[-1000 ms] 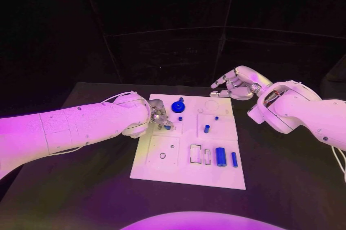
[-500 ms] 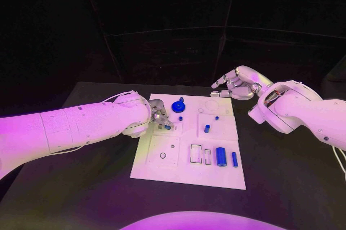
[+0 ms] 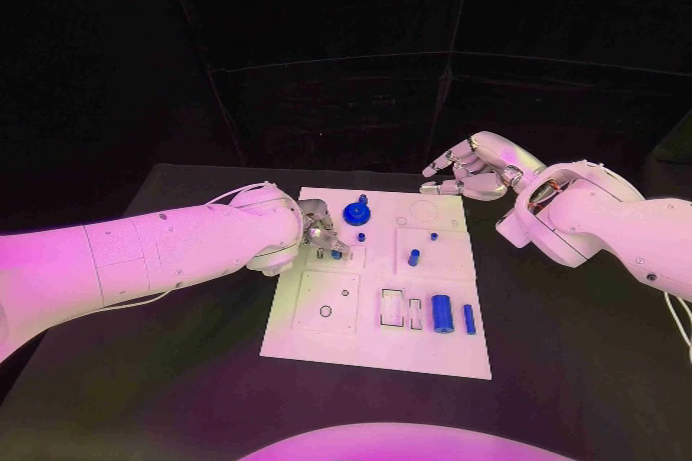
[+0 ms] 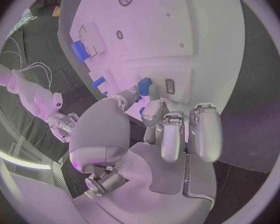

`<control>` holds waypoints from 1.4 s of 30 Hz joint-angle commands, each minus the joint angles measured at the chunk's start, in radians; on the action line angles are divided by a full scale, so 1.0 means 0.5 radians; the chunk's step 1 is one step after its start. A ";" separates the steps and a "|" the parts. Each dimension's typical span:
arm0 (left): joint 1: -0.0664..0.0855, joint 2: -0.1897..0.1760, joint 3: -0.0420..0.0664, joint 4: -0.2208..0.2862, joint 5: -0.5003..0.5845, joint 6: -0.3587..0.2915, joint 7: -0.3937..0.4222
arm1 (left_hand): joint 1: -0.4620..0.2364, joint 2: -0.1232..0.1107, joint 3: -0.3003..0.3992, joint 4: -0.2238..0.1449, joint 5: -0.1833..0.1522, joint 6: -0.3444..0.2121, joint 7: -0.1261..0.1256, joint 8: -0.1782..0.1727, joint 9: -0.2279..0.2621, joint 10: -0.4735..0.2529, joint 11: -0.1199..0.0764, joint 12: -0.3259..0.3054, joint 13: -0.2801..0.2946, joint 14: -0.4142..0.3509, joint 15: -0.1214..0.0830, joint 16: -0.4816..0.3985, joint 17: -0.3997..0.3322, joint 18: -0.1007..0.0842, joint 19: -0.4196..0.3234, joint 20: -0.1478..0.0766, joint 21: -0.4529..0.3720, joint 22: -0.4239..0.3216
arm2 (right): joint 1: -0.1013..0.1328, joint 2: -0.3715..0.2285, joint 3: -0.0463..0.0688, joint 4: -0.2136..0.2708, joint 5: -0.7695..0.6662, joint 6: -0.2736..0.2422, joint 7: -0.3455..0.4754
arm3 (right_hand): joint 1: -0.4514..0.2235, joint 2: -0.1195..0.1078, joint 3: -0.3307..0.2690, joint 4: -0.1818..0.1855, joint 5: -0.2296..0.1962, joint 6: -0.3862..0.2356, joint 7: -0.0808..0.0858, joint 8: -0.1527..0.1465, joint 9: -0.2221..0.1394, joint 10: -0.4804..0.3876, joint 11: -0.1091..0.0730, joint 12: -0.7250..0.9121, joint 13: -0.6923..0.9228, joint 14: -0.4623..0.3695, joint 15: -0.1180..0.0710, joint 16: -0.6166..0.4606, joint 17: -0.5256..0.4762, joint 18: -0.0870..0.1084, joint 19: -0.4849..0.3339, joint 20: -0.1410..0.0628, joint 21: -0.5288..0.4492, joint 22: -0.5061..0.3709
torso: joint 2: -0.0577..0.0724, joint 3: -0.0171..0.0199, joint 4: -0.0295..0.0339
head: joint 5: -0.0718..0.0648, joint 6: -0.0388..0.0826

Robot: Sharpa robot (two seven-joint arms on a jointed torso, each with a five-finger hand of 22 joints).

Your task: Assemble the parts on the task board

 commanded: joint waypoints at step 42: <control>0.047 -0.083 0.255 -0.014 0.071 0.232 0.009 | 0.132 0.104 -0.725 0.183 0.009 -0.113 0.028 0.023 0.028 -0.016 0.006 0.009 -0.040 0.212 -0.016 0.006 0.527 -0.011 0.019 -0.022 -0.022 0.007 | 0.004 -0.004 0.001 -0.023 0.084 0.032 0.026 | -0.130 -0.008 -0.163 0.117 0.071 -0.009 -0.007 0.026 -0.001 -0.016 0.004 -0.010 -0.009 0.097 -0.018 -0.025 -0.016 0.038 -0.017 -0.002 -0.025 -0.022 | -0.001 -0.0011 0.004 | -0.012 0.016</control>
